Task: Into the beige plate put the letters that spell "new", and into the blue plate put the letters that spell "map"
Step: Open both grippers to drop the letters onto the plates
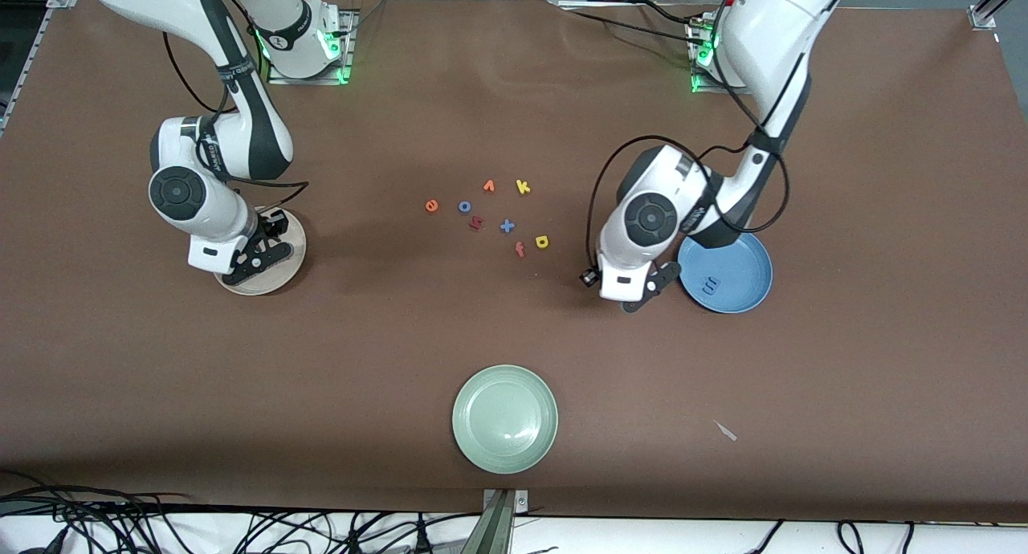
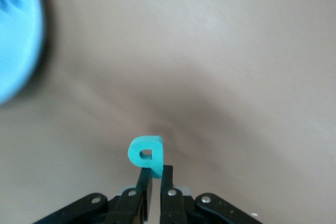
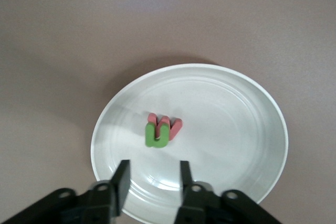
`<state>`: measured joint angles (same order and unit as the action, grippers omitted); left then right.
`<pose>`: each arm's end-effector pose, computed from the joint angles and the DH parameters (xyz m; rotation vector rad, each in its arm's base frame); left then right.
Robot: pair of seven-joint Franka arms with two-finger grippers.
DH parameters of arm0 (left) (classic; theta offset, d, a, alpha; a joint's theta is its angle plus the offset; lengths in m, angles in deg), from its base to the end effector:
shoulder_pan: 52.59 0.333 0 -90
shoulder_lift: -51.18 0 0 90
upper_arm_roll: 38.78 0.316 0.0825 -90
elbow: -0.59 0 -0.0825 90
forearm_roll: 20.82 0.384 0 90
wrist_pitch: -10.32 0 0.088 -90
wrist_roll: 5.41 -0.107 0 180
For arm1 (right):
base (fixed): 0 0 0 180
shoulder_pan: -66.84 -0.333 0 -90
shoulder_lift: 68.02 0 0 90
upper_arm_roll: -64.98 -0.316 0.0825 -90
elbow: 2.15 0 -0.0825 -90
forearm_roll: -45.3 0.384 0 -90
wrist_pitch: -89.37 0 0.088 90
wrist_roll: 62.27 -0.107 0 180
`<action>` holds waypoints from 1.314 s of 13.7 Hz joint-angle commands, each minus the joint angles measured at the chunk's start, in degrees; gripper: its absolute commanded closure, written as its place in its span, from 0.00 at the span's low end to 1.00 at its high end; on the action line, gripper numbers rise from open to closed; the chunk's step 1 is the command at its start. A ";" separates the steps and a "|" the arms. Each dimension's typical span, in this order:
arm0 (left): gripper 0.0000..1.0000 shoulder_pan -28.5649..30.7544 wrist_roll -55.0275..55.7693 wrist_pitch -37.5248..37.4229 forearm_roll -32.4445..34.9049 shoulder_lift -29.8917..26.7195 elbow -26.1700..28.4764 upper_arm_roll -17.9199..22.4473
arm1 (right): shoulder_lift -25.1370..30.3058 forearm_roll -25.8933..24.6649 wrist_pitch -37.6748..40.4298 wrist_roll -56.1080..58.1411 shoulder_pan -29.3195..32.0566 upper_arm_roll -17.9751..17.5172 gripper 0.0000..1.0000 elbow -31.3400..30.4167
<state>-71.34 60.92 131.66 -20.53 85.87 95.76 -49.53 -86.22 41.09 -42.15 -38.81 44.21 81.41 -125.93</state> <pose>0.5872 -0.3170 0.2502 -2.9278 -1.0113 0.2643 0.5440 0.0568 0.2417 2.8905 0.8582 -0.2888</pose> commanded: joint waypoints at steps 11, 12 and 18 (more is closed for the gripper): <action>0.98 19.28 -34.41 -11.75 9.56 -2.25 10.47 -1.11 | 2.64 1.13 0.75 -40.92 -0.75 -22.30 0.00 0.13; 0.74 19.28 -34.59 -11.83 9.56 -2.25 10.48 -1.11 | 2.81 1.13 -1.61 -43.99 -0.75 -24.15 0.00 -1.10; 0.00 18.05 -34.86 -22.79 5.88 -4.36 -1.00 -3.12 | 2.64 1.04 -12.45 -53.60 -0.75 -30.84 0.00 -7.88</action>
<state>-52.69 26.83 114.81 -12.98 82.92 100.30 -51.23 -84.75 41.61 -52.76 -90.26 42.98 52.24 -131.67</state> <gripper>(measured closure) 0.335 0.000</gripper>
